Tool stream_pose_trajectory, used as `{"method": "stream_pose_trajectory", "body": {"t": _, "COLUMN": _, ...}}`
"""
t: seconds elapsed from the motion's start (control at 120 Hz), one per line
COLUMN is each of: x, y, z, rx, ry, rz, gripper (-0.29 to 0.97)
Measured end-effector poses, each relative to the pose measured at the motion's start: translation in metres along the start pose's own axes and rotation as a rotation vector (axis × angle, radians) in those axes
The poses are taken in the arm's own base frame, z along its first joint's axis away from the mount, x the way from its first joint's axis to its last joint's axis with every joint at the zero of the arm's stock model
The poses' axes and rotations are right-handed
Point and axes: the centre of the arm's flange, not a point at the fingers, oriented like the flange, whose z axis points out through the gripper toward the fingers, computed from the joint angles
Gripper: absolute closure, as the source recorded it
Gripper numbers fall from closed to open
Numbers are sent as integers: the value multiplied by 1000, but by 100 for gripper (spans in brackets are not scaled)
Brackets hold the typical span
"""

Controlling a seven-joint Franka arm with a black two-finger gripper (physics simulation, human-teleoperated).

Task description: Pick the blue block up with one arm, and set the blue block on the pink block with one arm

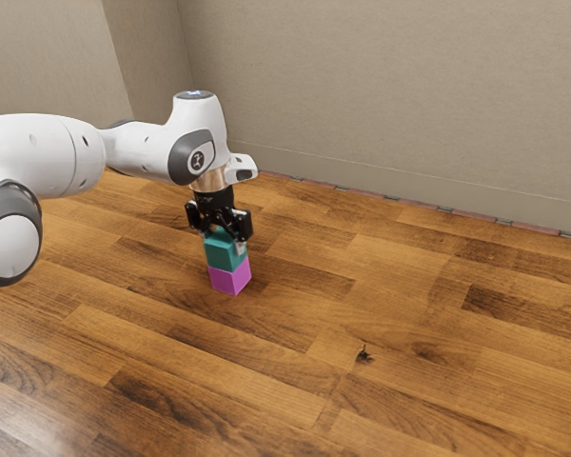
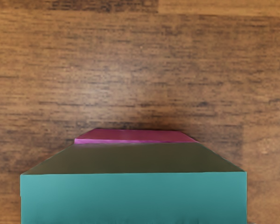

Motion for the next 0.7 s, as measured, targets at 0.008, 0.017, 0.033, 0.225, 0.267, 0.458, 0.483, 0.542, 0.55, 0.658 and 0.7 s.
{"method": "stream_pose_trajectory", "body": {"t": 0.008, "x": 0, "y": 0, "z": 0, "rx": 0, "ry": 0, "rz": 0, "gripper": 14}}
{"method": "stream_pose_trajectory", "body": {"t": 0.017, "x": 0, "y": 0, "z": 0, "rx": 0, "ry": 0, "rz": 1, "gripper": 14}}
{"method": "stream_pose_trajectory", "body": {"t": 0.033, "x": 0, "y": 0, "z": 0, "rx": -1, "ry": 0, "rz": 1, "gripper": 13}}
{"method": "stream_pose_trajectory", "body": {"t": 0.225, "x": 0, "y": 0, "z": 0, "rx": -1, "ry": -1, "rz": 9, "gripper": 5}}
{"method": "stream_pose_trajectory", "body": {"t": 0.267, "x": 0, "y": 0, "z": 0, "rx": -1, "ry": 0, "rz": 10, "gripper": 4}}
{"method": "stream_pose_trajectory", "body": {"t": 0.458, "x": -13, "y": 3, "z": -101, "rx": -2, "ry": 108, "rz": 15, "gripper": 2}}
{"method": "stream_pose_trajectory", "body": {"t": 0.483, "x": -22, "y": 3, "z": -136, "rx": -2, "ry": 143, "rz": 15, "gripper": 2}}
{"method": "stream_pose_trajectory", "body": {"t": 0.542, "x": -45, "y": 2, "z": -195, "rx": -1, "ry": 184, "rz": 13, "gripper": 1}}
{"method": "stream_pose_trajectory", "body": {"t": 0.55, "x": -48, "y": 2, "z": -200, "rx": -3, "ry": 185, "rz": 13, "gripper": 1}}
{"method": "stream_pose_trajectory", "body": {"t": 0.658, "x": -80, "y": -3, "z": -249, "rx": -14, "ry": 167, "rz": 4, "gripper": 1}}
{"method": "stream_pose_trajectory", "body": {"t": 0.7, "x": -90, "y": -13, "z": -258, "rx": -12, "ry": 148, "rz": -10, "gripper": 1}}
